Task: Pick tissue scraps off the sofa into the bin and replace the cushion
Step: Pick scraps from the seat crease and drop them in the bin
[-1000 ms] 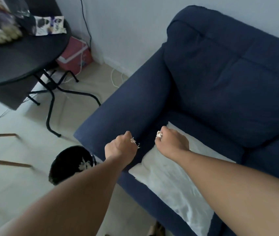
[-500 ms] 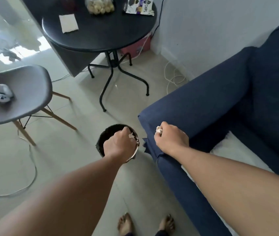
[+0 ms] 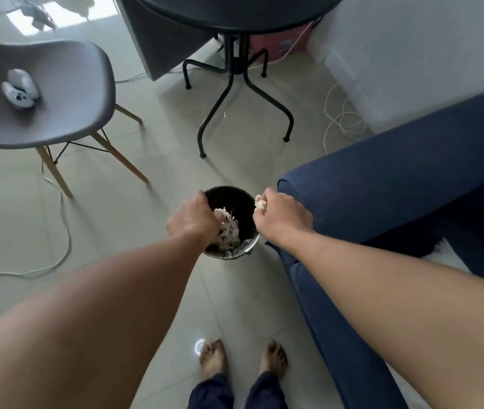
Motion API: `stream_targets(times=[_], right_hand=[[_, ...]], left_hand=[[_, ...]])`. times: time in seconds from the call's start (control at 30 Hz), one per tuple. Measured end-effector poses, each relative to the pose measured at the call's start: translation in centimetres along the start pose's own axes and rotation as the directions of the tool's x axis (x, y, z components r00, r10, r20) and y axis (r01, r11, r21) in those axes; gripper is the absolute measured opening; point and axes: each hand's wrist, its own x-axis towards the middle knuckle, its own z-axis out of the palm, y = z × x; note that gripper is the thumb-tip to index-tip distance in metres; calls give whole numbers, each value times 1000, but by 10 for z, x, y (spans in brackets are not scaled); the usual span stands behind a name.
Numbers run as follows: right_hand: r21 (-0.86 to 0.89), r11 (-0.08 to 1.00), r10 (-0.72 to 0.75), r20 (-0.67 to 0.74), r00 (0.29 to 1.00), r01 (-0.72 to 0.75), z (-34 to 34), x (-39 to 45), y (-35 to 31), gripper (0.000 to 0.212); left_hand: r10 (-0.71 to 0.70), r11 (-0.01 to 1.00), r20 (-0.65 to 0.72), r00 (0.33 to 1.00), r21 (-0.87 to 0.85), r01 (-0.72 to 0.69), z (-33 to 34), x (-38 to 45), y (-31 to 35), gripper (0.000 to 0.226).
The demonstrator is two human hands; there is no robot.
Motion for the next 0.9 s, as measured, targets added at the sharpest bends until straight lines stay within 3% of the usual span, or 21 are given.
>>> stream_targets(times=[0.47,0.7,0.9], right_hand=[[15,1000,-13,47,999,12,26,17,-49,36],[4,1000,6,99,995,-7,28,8,-40,46],[20,1000,4,55,999,-5,11,-22,-7,50]], left_hand=[[35,995,-3,999,88,-35,-18,8,-36,37],[130,983,-15,991,134,-127,-19,1,-35,36],[246,960,11,969,133,-245,-17,-13,-13,37]])
